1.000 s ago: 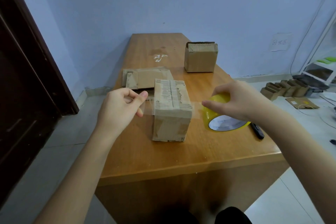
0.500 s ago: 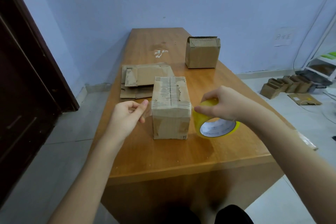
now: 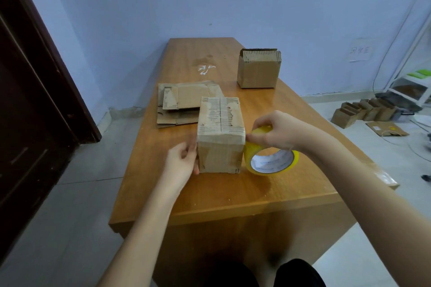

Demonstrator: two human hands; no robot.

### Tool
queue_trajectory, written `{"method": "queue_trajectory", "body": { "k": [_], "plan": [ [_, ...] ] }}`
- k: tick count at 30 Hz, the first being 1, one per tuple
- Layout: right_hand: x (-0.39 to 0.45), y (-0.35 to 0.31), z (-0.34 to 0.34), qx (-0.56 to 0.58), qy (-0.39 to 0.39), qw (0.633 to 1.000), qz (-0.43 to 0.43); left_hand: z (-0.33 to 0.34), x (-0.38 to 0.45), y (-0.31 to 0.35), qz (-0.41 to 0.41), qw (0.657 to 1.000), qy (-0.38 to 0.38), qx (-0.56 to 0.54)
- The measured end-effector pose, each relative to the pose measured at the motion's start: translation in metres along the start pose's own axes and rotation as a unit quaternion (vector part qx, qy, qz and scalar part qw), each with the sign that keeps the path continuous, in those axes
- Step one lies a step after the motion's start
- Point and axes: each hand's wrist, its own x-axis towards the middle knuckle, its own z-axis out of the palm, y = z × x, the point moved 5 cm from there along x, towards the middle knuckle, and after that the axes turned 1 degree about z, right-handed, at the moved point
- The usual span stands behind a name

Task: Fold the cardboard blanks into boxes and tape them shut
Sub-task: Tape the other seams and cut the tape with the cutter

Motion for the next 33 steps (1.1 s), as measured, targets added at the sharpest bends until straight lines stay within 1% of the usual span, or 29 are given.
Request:
{"method": "queue_trajectory", "body": {
  "k": [2, 3, 4, 5, 6, 7, 8, 9, 10, 11, 13, 15, 16, 17, 18, 19, 20, 21, 22, 23, 24, 25, 26, 27, 28, 29, 30, 31, 33],
  "plan": [
    [0.0, 0.0, 0.0, 0.002, 0.0, 1.0, 0.001, 0.0, 0.003, -0.006, -0.004, 0.996, 0.031, 0.088],
    [-0.001, 0.0, 0.001, 0.008, 0.003, 1.0, -0.002, -0.004, 0.002, -0.007, -0.004, 0.993, 0.059, 0.106],
    [-0.002, 0.0, 0.002, 0.015, 0.008, 1.0, -0.006, -0.01, 0.0, -0.002, 0.006, 0.991, 0.092, 0.095],
    [-0.003, 0.002, 0.003, 0.02, 0.013, 1.0, -0.008, -0.014, -0.005, 0.005, 0.032, 0.991, 0.118, 0.06],
    [-0.003, 0.003, 0.004, 0.024, 0.018, 1.0, -0.009, -0.016, -0.011, 0.014, 0.065, 0.99, 0.125, 0.008],
    [-0.003, 0.004, 0.005, 0.025, 0.02, 0.999, -0.01, -0.014, -0.018, 0.023, 0.093, 0.988, 0.108, -0.052],
    [-0.003, 0.004, 0.005, 0.026, 0.019, 0.999, -0.01, -0.008, -0.026, 0.031, 0.106, 0.986, 0.07, -0.105],
    [-0.002, 0.003, 0.005, 0.027, 0.016, 0.999, -0.01, 0.003, -0.034, 0.035, 0.106, 0.984, 0.023, -0.143],
    [-0.001, 0.002, 0.005, 0.026, 0.012, 1.0, -0.01, 0.014, -0.039, 0.034, 0.104, 0.983, -0.009, -0.153],
    [0.001, 0.002, 0.005, 0.023, 0.011, 1.0, -0.01, 0.023, -0.043, 0.031, 0.113, 0.984, -0.018, -0.138],
    [0.005, 0.002, 0.005, 0.014, 0.01, 1.0, -0.01, 0.031, -0.045, 0.021, 0.111, 0.992, -0.002, -0.067],
    [0.006, 0.003, 0.006, 0.011, 0.007, 1.0, -0.009, 0.025, -0.046, 0.012, 0.089, 0.994, 0.017, 0.067],
    [0.006, 0.004, 0.006, 0.015, 0.008, 1.0, -0.009, 0.02, -0.048, 0.009, 0.073, 0.983, 0.014, 0.169],
    [0.005, 0.005, 0.006, 0.021, 0.009, 1.0, -0.01, 0.014, -0.053, 0.008, 0.059, 0.957, 0.003, 0.284],
    [0.003, 0.006, 0.006, 0.028, 0.011, 0.999, -0.01, 0.008, -0.056, 0.01, 0.052, 0.92, 0.004, 0.389],
    [0.002, 0.007, 0.007, 0.037, 0.011, 0.999, -0.01, 0.0, -0.059, 0.016, 0.054, 0.881, 0.025, 0.47],
    [0.002, 0.008, 0.008, 0.045, 0.009, 0.999, -0.01, -0.009, -0.063, 0.028, 0.076, 0.849, 0.065, 0.518],
    [0.002, 0.008, 0.009, 0.049, 0.007, 0.999, -0.011, -0.016, -0.066, 0.047, 0.117, 0.832, 0.115, 0.53],
    [0.002, 0.007, 0.009, 0.052, 0.006, 0.999, -0.011, -0.016, -0.065, 0.065, 0.18, 0.825, 0.141, 0.517],
    [0.002, 0.006, 0.009, 0.054, 0.007, 0.998, -0.011, -0.008, -0.062, 0.081, 0.255, 0.814, 0.129, 0.506],
    [0.003, 0.005, 0.009, 0.055, 0.006, 0.998, -0.009, 0.005, -0.058, 0.092, 0.324, 0.788, 0.088, 0.516],
    [0.004, 0.004, 0.009, 0.056, 0.007, 0.998, -0.009, 0.021, -0.053, 0.097, 0.381, 0.745, 0.033, 0.547],
    [0.003, 0.004, 0.009, 0.057, 0.007, 0.998, -0.007, 0.033, -0.048, 0.097, 0.413, 0.709, -0.012, 0.571],
    [0.003, 0.004, 0.009, 0.058, 0.007, 0.998, -0.008, 0.04, -0.041, 0.092, 0.411, 0.695, -0.046, 0.588],
    [0.002, 0.005, 0.01, 0.06, 0.007, 0.998, -0.007, 0.04, -0.034, 0.087, 0.39, 0.708, -0.061, 0.586],
    [0.003, 0.007, 0.011, 0.065, 0.006, 0.998, -0.007, 0.038, -0.031, 0.082, 0.374, 0.729, -0.065, 0.57],
    [0.004, 0.008, 0.013, 0.069, 0.004, 0.998, -0.005, 0.037, -0.03, 0.078, 0.373, 0.743, -0.062, 0.552],
    [0.004, 0.008, 0.013, 0.073, 0.005, 0.997, -0.01, 0.036, -0.032, 0.078, 0.379, 0.747, -0.056, 0.543],
    [0.006, 0.008, 0.014, 0.079, 0.004, 0.997, -0.021, 0.037, -0.034, 0.078, 0.39, 0.741, -0.039, 0.546]
  ]
}}
